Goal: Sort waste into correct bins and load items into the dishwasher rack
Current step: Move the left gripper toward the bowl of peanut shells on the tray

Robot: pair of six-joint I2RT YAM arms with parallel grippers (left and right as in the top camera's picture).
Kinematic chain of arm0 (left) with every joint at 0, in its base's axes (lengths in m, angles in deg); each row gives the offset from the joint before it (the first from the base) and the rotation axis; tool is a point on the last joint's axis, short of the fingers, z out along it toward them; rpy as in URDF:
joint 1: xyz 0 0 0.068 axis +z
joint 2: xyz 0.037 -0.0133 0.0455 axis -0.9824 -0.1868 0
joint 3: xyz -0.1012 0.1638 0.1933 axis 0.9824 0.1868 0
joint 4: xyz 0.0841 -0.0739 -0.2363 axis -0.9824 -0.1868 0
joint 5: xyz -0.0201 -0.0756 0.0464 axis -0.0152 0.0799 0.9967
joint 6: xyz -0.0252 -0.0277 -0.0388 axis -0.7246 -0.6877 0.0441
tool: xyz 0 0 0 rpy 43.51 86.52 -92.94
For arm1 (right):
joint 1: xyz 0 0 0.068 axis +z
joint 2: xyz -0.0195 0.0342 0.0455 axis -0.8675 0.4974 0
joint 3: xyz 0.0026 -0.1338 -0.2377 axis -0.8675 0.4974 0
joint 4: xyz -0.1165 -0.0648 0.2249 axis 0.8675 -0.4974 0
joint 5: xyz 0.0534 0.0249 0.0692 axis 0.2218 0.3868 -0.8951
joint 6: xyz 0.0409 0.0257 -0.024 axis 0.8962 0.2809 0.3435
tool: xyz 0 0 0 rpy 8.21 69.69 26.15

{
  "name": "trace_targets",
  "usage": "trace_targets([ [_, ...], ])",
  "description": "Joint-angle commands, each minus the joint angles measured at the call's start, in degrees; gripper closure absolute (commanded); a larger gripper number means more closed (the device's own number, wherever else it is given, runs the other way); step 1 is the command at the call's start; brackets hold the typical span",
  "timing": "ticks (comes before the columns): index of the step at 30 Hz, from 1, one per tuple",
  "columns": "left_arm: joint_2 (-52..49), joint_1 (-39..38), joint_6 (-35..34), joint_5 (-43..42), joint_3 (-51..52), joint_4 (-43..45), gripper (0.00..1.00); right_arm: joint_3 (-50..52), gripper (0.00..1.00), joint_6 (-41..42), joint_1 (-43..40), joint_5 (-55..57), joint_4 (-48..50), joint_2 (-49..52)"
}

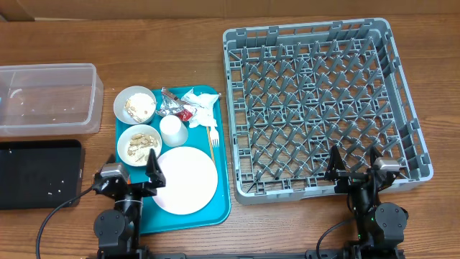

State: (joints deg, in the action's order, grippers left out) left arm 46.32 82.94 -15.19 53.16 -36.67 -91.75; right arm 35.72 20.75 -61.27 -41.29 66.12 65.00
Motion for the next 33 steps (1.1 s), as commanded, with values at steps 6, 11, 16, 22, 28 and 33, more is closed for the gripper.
trace_targets([
  [6, 0.4, -0.4, -14.1, -12.8, 0.1, 0.9, 0.0, 0.3, 0.0, -0.2, -0.2, 0.0, 0.2, -0.6],
  [11, 0.4, -0.4, -16.1, -21.7, 0.1, 1.5, 0.0, 0.3, 0.0, -0.2, -0.2, 0.0, 0.2, -0.6],
  [16, 0.4, -0.4, -13.1, -29.2, -1.6, 5.5, 0.0, 0.3, 0.0, -0.2, -0.2, 0.0, 0.2, -0.6],
  [22, 0.3, -0.4, -3.0, -28.7, -15.5, -2.3, 0.0, 0.3, 0.0, -0.2, -0.2, 0.0, 0.2, -0.6],
  [28, -3.5, -0.4, 3.9, -22.6, -34.3, -25.2, 0.0, 0.3, 0.0, -0.2, -0.2, 0.0, 0.2, -0.6],
  [33, -11.3, -0.4, 4.8, -18.0, -48.0, -39.1, 0.0, 0.3, 0.0, -0.2, -0.2, 0.0, 0.2, -0.6],
])
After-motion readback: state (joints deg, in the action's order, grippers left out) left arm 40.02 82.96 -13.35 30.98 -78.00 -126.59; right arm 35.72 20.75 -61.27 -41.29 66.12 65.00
